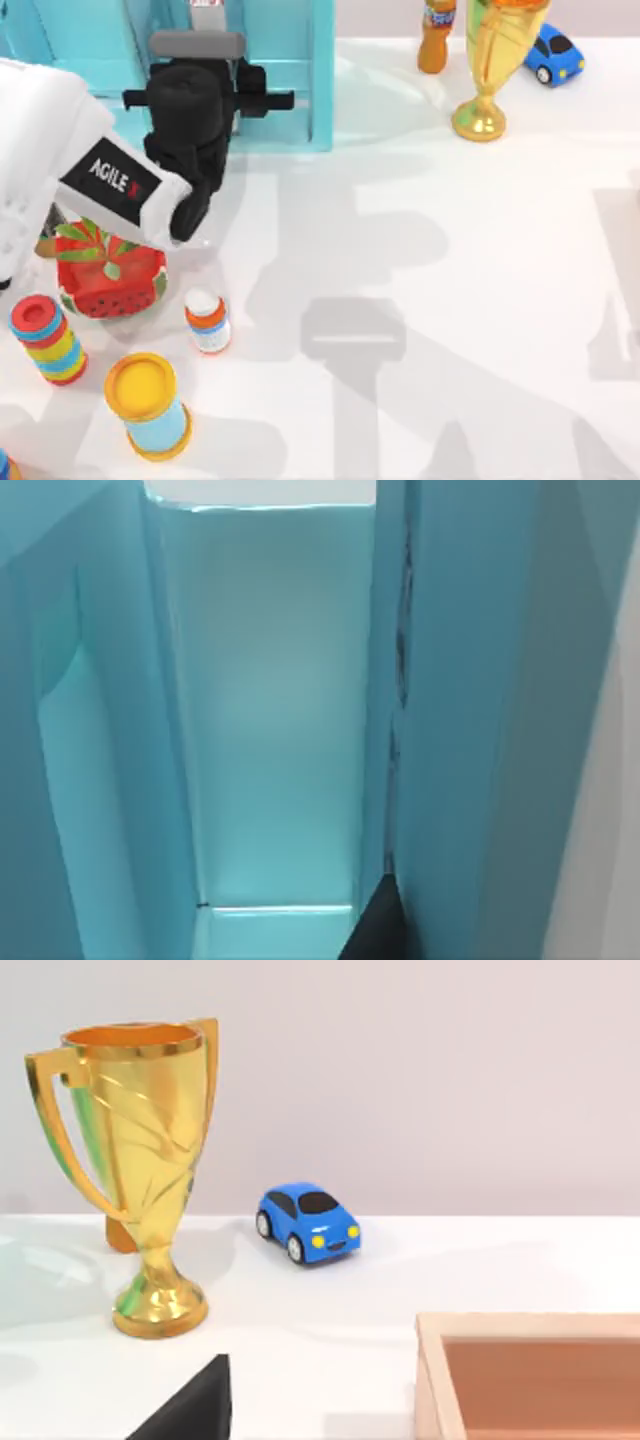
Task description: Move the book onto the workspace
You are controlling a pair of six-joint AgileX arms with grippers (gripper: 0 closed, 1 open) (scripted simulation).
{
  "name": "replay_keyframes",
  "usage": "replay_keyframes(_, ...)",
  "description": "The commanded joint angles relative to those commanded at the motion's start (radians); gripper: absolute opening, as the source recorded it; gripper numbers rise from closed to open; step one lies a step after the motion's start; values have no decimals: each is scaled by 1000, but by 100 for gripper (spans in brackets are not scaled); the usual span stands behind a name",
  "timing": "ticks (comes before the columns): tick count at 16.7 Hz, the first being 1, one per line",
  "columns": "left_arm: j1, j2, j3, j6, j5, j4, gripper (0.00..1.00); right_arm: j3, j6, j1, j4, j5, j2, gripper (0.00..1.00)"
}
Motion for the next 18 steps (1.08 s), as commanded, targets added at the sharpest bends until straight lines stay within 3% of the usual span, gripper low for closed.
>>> replay_keyframes(7, -35, -211, -107, -32, -73, -142, 0, 0, 0, 0, 0, 0, 0, 100)
replay_keyframes(18, -207, -920, -408, -27, -238, -551, 0, 0, 0, 0, 0, 0, 0, 100)
